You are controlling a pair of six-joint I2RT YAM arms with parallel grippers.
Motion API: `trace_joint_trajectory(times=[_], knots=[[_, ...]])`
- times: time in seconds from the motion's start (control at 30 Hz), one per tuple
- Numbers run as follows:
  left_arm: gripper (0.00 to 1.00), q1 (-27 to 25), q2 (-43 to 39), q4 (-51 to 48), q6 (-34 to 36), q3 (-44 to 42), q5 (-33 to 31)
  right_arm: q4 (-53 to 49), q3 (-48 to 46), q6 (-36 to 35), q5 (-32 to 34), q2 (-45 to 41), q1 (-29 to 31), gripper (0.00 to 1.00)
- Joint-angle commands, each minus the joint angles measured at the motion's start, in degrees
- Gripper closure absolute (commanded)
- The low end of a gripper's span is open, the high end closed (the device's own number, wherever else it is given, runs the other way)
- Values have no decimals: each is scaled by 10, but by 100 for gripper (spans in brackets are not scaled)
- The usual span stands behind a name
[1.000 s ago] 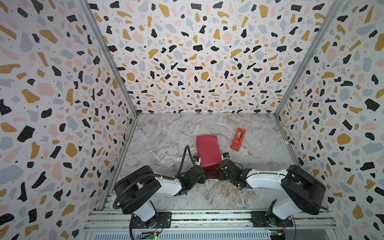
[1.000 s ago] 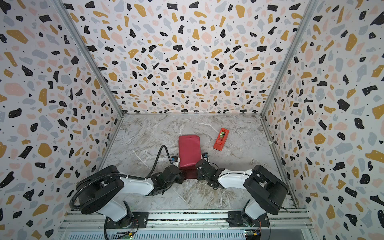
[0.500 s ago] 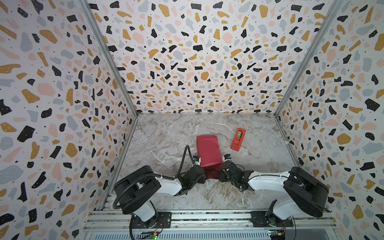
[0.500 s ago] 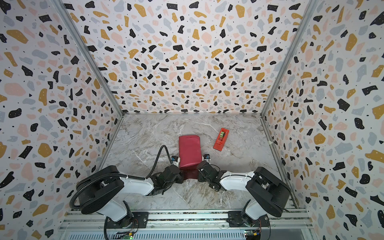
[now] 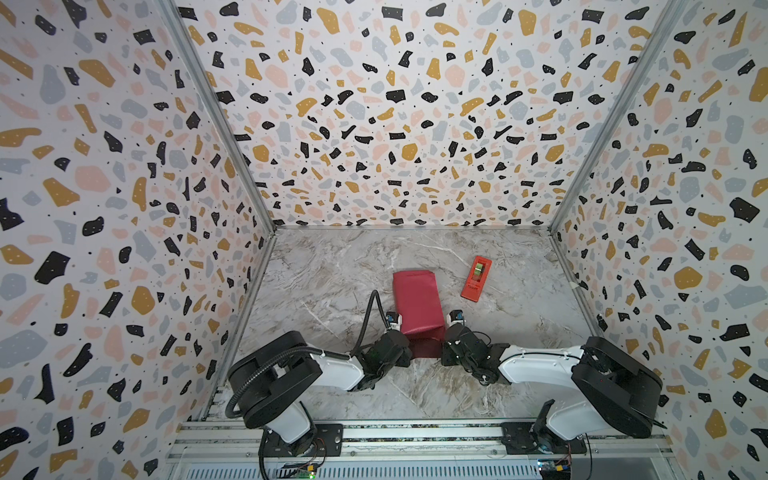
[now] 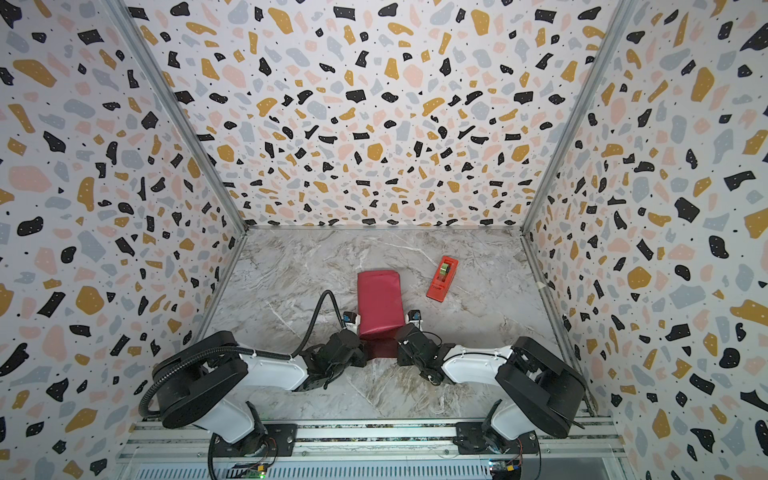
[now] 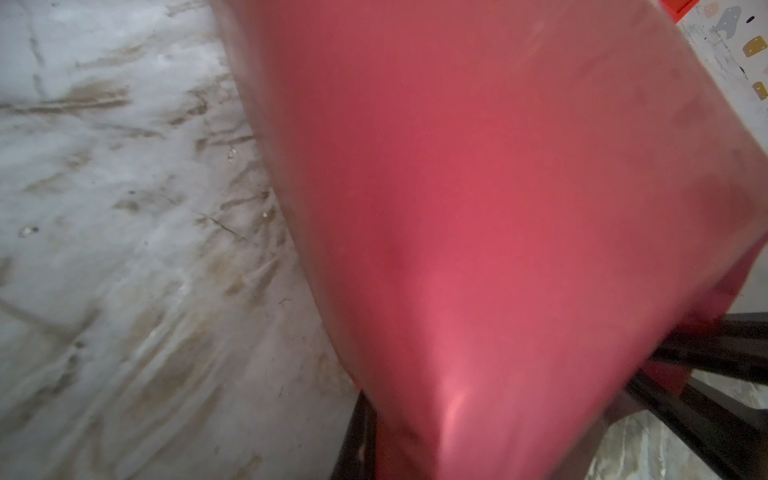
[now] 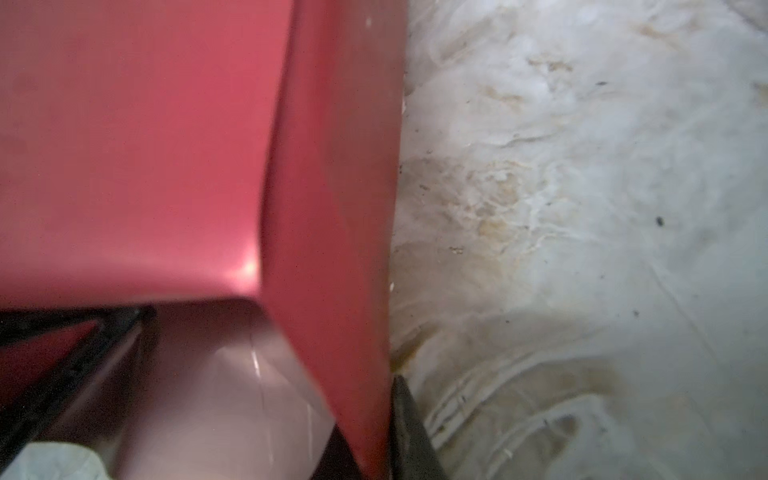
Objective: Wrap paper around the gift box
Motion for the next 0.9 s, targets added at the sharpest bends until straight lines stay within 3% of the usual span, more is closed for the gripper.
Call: trace_joint_trajectory(times=[0.0, 0.23, 0.4, 0.57, 0.73, 0.87], knots=[[100, -5, -10, -8, 0, 9, -10, -25, -6, 1, 3, 10, 2, 96], [73, -5, -54, -15, -21, -18, -3, -21, 1, -2, 4, 17, 1, 100], [63, -9, -78, -3, -49, -46, 23, -21, 1, -2, 4, 15, 2, 99], [64, -13, -76, 6, -60, -57, 26, -22, 3, -3, 4, 13, 0, 98], [76, -15, -53, 8, -56, -40, 22, -24, 6, -6, 4, 11, 1, 95], [78, -15, -32, 3, -47, -22, -4, -26, 5, -7, 5, 9, 0, 91]])
